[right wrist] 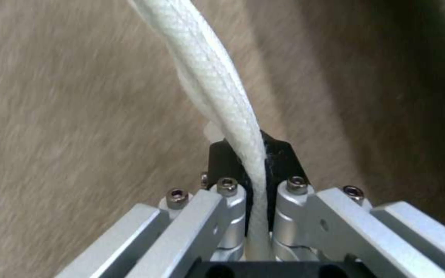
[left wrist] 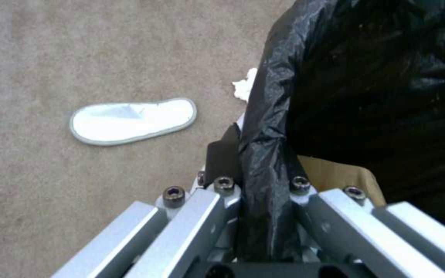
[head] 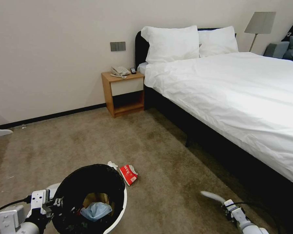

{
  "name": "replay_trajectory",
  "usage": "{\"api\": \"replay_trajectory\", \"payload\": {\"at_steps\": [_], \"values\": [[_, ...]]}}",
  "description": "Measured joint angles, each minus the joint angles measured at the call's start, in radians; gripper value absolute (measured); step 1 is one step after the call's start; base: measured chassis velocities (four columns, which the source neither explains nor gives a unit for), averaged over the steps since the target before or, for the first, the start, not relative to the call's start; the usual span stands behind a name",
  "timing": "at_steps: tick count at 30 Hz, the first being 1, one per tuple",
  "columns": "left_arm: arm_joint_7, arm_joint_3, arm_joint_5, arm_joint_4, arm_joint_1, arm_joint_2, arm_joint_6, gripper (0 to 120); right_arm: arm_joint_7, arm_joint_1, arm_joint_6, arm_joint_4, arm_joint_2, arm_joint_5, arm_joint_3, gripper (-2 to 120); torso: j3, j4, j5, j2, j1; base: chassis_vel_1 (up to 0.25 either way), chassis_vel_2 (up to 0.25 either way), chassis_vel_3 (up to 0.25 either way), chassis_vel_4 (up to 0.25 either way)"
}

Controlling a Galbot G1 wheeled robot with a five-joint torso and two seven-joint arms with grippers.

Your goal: Pick up the trash bin, then pick up the garbage from the floor and place it into the trash bin.

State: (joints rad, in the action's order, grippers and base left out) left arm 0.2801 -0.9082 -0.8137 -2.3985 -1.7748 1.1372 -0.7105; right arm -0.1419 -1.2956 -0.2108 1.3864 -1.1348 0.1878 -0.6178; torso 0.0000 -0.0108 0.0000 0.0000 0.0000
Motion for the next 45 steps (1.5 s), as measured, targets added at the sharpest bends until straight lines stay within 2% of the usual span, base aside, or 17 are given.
{"api": "replay_trajectory", "payload": {"at_steps": [11, 12, 13, 15, 17, 18, 20, 22, 25, 28, 29, 34, 36, 37, 39, 42, 45], "values": [[0.014, -0.002, -0.031, 0.021, 0.051, -0.023, -0.012, 3, 0.018, -0.053, 0.13, 0.166, 0.032, -0.244, -0.066, 1, 0.0, 0.0, 0.0001, 0.0, 0.0, 0.0, 0.0, 0.0, 0.0], [0.017, -0.005, -0.045, 0.026, 0.069, -0.034, -0.015, 3, 0.019, -0.063, 0.143, 0.256, 0.058, -0.339, -0.069, 1, 0.0, -0.0001, -0.0003, 0.0, 0.0, 0.0, 0.0, 0.0, 0.0], [0.017, -0.005, -0.045, 0.026, 0.069, -0.034, -0.015, 3, 0.019, -0.063, 0.143, 0.256, 0.058, -0.339, -0.069, 1, 0.0, -0.0001, -0.0003, 0.0, 0.0, 0.0, 0.0, 0.0, 0.0], [0.019, -0.009, -0.056, 0.031, 0.082, -0.043, -0.018, 3, 0.018, -0.06, 0.195, 0.342, 0.093, -0.474, -0.045, 1, 0.0, -0.0006, -0.0002, 0.0, 0.0, 0.0, 0.0, 0.0, 0.0], [0.02, -0.009, -0.058, 0.033, 0.085, -0.047, -0.019, 3, 0.015, -0.049, 0.227, 0.366, 0.107, -0.517, -0.028, 1, 0.0, -0.0005, -0.0002, 0.0, 0.0, 0.0, 0.0, 0.0, 0.0], [0.022, -0.012, -0.061, 0.037, 0.087, -0.051, -0.019, 3, 0.007, -0.018, 0.263, 0.411, 0.13, -0.593, 0.011, 1, 0.0, -0.0002, -0.0003, 0.0, 0.0, 0.0, 0.0, 0.0, 0.0], [0.022, -0.013, -0.061, 0.038, 0.088, -0.052, -0.019, 3, 0.005, 0.006, 0.27, 0.437, 0.142, -0.642, 0.039, 1, 0.0, 0.0, -0.0002, 0.0, 0.0, 0.0, 0.0, 0.0, 0.0], [0.023, -0.017, -0.059, 0.039, 0.094, -0.048, -0.019, 3, -0.001, 0.107, 0.271, 0.504, 0.171, -0.765, 0.144, 1, 0.0, 0.0002, -0.0004, 0.0, 0.0, 0.0, 0.0, 0.0, 0.0], [0.024, -0.017, -0.056, 0.039, 0.1, -0.042, -0.019, 3, -0.004, 0.173, 0.267, 0.526, 0.179, -0.813, 0.208, 1, 0.0, 0.0001, -0.0003, 0.0, 0.0, 0.0, 0.0, 0.0, 0.0], [0.028, -0.017, -0.045, 0.039, 0.107, -0.033, -0.019, 3, -0.027, 0.351, 0.251, 0.537, 0.167, -0.92, 0.382, 1, 0.0, 0.0001, -0.0002, 0.0, 0.0, 0.0, 0.0, 0.0, 0.0], [0.028, -0.017, -0.045, 0.039, 0.107, -0.033, -0.019, 3, -0.027, 0.351, 0.251, 0.537, 0.167, -0.92, 0.382, 1, 0.0, 0.0001, -0.0002, 0.0, 0.0, 0.0, 0.0, 0.0, 0.0], [0.029, -0.022, -0.032, 0.028, 0.093, -0.031, -0.019, 3, -0.061, 0.539, 0.258, 0.502, 0.097, -0.993, 0.53, 1, 0.0, -0.0006, -0.0001, 0.0, 0.0, 0.0, 0.0, 0.0, 0.0], [0.029, -0.025, -0.025, 0.019, 0.086, -0.028, -0.019, 3, -0.069, 0.646, 0.259, 0.472, 0.014, -1.024, 0.608, 1, 0.0, 0.0001, -0.0008, 0.0, 0.0, 0.0, 0.0, 0.0, 0.0], [0.029, -0.025, -0.025, 0.019, 0.086, -0.028, -0.019, 3, -0.069, 0.646, 0.259, 0.472, 0.014, -1.024, 0.608, 1, 0.0, 0.0001, -0.0008, 0.0, 0.0, 0.0, 0.0, 0.0, 0.0], [0.029, -0.028, -0.022, 0.007, 0.081, -0.026, -0.019, 3, -0.07, 0.74, 0.26, 0.423, -0.093, -1.034, 0.71, 1, 0.0, 0.0006, -0.0006, 0.0, 0.0, 0.0, 0.0, 0.0, 0.0], [0.029, -0.029, -0.021, 0.006, 0.079, -0.026, -0.019, 3, -0.07, 0.758, 0.261, 0.411, -0.116, -1.034, 0.738, 1, 0.0, 0.0004, -0.0009, 0.0, 0.0, 0.0, 0.0, 0.0, 0.0], [0.029, -0.03, -0.017, 0.004, 0.072, -0.023, -0.019, 3, -0.07, 0.814, 0.265, 0.35, -0.198, -1.022, 0.855, 1, 0.0, -0.0003, -0.0005, 0.0, 0.0, 0.0, 0.0, 0.0, 0.0]]}}
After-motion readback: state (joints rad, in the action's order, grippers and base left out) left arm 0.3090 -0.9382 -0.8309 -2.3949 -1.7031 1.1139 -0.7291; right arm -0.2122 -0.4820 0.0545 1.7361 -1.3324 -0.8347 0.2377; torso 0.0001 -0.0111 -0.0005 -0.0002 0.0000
